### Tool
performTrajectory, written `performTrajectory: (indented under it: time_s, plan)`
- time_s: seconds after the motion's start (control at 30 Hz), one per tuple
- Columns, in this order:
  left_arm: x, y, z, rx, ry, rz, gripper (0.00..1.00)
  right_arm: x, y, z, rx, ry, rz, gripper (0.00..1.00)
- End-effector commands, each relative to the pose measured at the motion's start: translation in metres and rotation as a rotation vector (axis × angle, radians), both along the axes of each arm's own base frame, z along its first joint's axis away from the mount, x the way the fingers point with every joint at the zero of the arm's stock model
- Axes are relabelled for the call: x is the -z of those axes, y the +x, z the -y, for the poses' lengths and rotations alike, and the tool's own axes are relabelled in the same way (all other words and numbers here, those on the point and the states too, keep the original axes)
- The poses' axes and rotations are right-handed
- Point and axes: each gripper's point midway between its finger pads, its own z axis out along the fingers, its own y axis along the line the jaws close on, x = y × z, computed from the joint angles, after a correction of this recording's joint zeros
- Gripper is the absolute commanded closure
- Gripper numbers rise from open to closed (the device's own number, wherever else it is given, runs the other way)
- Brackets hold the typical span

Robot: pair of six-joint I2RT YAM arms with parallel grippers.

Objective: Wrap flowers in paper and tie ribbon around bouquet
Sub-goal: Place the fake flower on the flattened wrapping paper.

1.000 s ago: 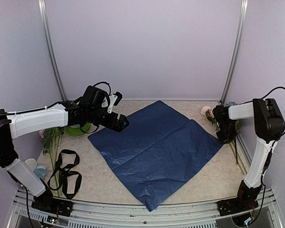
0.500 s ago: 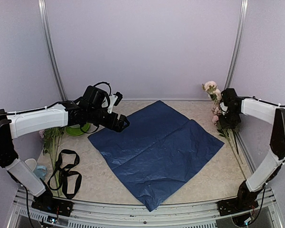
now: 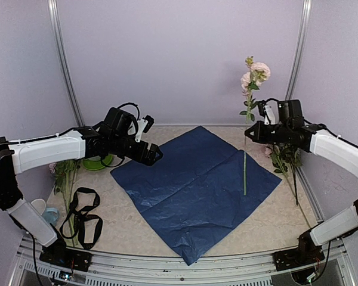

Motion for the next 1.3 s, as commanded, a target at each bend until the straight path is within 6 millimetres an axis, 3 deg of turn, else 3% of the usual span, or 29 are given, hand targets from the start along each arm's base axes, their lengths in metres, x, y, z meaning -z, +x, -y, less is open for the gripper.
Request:
performTrajectory:
  time_s: [0.0,0.17,0.27,0.43,0.57,0.77,0.97,1.03,1.13,1.27]
  plan:
    - [-0.012,0.002,-0.005,-0.013,-0.022,0.031,0.01,-0.035,-0.014,-0.112,-0.201,0.301,-0.005,1.0]
    - [-0.011,0.003,-0.007,-0.016,-0.023,0.03,0.01,0.019,-0.009,-0.196,-0.284,0.34,-0.228,1.0]
    - [-0.011,0.003,-0.009,-0.021,-0.02,0.028,0.01,0.05,0.0,-0.215,-0.276,0.307,-0.309,1.0]
    - [-0.012,0.002,-0.011,-0.023,-0.022,0.034,0.01,0.097,0.005,-0.226,-0.275,0.29,-0.415,1.0]
    - [-0.011,0.002,-0.01,-0.019,-0.025,0.026,0.01,0.139,0.01,-0.223,-0.245,0.195,-0.486,1.0]
    - [-0.011,0.003,-0.011,-0.022,-0.021,0.028,0.01,0.173,0.03,-0.21,-0.175,0.031,-0.496,1.0]
    - [-0.01,0.002,-0.011,-0.021,-0.019,0.027,0.01,0.184,0.037,-0.205,-0.14,0.016,-0.5,1.0]
    - [-0.011,0.003,-0.012,-0.024,-0.018,0.029,0.01,0.178,0.04,-0.201,-0.14,0.002,-0.496,0.84]
    - [-0.011,0.002,-0.012,-0.022,-0.016,0.028,0.01,0.148,0.045,-0.182,-0.129,-0.01,-0.446,0.68]
    - [-0.014,0.002,-0.012,-0.024,-0.021,0.036,0.01,0.098,0.05,-0.115,-0.011,-0.109,-0.336,0.57]
